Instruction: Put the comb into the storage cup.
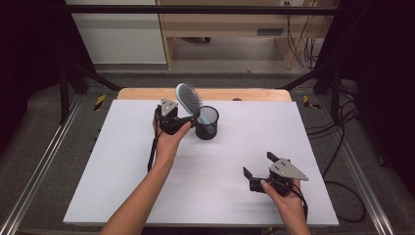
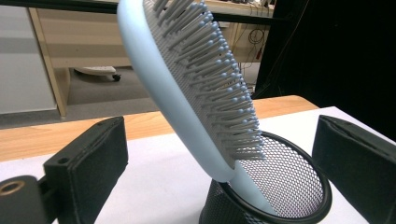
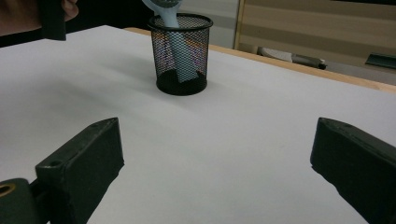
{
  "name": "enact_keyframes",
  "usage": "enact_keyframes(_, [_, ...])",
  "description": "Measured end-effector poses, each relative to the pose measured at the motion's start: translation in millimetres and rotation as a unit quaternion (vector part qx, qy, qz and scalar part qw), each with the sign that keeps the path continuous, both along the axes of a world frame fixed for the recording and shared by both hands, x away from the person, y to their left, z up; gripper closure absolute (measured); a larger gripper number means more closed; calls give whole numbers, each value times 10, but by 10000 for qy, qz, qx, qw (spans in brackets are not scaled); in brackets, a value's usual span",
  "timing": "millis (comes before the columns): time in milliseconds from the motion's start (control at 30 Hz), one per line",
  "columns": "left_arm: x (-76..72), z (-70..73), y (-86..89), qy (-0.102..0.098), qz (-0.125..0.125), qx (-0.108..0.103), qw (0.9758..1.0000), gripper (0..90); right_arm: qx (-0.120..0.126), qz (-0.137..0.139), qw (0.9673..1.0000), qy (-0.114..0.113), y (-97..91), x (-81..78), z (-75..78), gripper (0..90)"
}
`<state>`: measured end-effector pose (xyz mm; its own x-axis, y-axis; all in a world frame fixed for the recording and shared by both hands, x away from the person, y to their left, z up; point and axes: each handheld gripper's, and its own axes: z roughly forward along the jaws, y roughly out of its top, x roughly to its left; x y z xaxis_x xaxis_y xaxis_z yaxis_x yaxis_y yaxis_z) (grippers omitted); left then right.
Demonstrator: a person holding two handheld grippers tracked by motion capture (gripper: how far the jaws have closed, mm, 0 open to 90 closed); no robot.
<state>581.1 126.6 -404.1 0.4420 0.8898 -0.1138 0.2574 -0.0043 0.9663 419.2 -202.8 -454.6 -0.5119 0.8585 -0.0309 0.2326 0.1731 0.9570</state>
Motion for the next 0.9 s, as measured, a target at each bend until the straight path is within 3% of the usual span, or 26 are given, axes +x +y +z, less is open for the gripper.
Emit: enact_keyframes(900, [-163, -16, 98, -74, -154, 172, 9997, 35, -49, 37, 10000, 14, 33, 1, -9, 30])
